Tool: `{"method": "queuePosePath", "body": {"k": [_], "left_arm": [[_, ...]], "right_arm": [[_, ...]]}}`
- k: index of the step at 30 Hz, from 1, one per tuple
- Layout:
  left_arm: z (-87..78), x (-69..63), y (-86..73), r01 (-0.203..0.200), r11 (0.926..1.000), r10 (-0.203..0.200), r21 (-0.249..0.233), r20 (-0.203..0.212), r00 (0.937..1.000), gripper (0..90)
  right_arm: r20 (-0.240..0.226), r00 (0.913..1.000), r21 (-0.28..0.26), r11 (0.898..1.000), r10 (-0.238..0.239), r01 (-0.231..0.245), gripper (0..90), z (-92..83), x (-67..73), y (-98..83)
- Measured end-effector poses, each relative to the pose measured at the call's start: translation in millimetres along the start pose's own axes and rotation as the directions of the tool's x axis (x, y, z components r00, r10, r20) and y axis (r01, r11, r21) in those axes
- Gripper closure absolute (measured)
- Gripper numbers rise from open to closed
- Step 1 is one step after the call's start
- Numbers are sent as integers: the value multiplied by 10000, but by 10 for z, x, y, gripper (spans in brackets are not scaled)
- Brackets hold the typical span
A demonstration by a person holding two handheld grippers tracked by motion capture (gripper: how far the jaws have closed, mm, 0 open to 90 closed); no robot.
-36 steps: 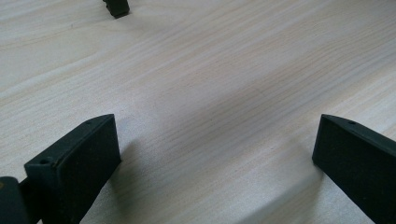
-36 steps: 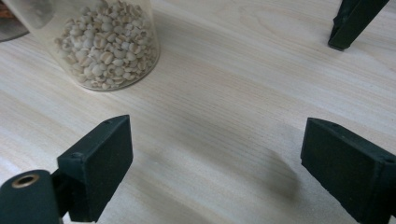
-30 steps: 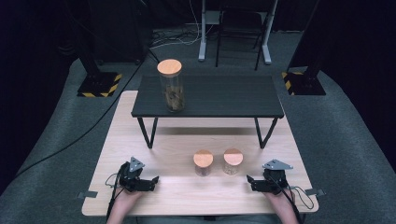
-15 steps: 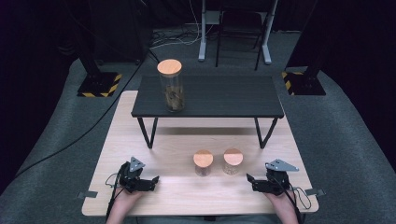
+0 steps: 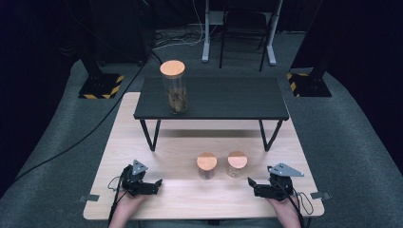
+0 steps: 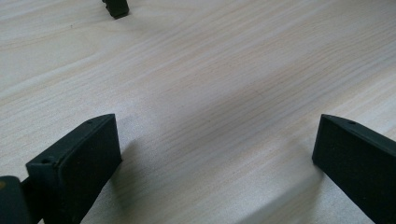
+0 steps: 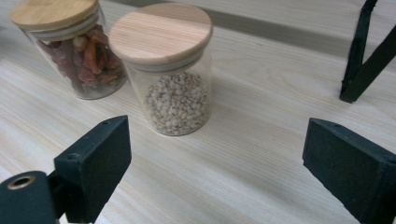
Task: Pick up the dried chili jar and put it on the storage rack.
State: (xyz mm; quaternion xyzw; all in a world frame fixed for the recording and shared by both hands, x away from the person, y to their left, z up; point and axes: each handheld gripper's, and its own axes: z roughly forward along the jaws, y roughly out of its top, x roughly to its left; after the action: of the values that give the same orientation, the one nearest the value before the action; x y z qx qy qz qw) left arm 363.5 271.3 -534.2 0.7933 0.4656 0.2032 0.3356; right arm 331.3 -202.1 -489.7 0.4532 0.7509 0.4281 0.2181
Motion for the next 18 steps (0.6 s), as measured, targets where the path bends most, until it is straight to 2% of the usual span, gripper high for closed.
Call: {"method": "queuePosePath", "body": {"k": [6,8,18], "left_arm": [[1,1,1,-3,10000,3,7,25,10000,5],[2,1,1,1,10000,-1,4,23,10000,5],[1,2,1,-11,10000,11,6,21,10000,5]], "right_arm": [[-199,9997,-329,9993,172,-179,74,-60,71,34],[-434,9987,-392,9989,249,-266,74,-70,99,51],[-802,9967,-591,9982,-122,75,75,-94,284,138]]}}
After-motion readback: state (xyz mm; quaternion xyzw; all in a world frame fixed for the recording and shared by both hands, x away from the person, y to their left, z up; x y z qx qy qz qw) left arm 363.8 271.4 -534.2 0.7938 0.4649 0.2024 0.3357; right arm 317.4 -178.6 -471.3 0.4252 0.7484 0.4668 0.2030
